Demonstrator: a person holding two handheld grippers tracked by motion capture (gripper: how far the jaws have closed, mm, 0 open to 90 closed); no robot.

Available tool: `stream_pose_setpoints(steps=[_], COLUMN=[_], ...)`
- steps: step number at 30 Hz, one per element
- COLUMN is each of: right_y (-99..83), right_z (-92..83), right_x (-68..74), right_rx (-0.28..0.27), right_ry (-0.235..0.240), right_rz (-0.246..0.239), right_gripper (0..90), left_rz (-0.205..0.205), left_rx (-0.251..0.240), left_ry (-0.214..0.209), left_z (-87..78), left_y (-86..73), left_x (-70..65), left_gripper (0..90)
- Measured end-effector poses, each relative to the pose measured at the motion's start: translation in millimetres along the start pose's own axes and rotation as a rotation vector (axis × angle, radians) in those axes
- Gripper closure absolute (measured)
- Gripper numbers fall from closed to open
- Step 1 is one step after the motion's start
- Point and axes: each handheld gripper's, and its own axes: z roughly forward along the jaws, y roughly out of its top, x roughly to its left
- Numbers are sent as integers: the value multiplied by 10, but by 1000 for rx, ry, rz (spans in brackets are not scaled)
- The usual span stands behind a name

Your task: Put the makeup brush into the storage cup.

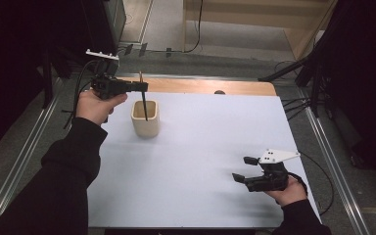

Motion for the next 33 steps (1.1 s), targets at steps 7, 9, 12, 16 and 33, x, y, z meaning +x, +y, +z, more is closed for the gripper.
stream_pose_setpoints(steps=[7, 9, 12, 16, 33], right_y=[6, 1, 1, 1, 16], right_z=[-2, -4, -6, -6, 3], right_x=[7, 3, -1, 2, -24], right_rx=[-8, -3, -6, -5, -16], right_ry=[1, 2, 3, 5, 10], right_rz=[2, 4, 10, 7, 21], right_gripper=[244, 244, 244, 244, 244], left_rz=[9, 15, 18, 17, -6], left_rx=[-14, -19, -24, -37, -26], left_ry=[53, 62, 76, 83, 93], left_z=[28, 33, 48, 75, 246], left_y=[159, 205, 258, 285, 118], left_x=[30, 39, 55, 101, 310], left_gripper=[838, 837, 838, 837, 836])
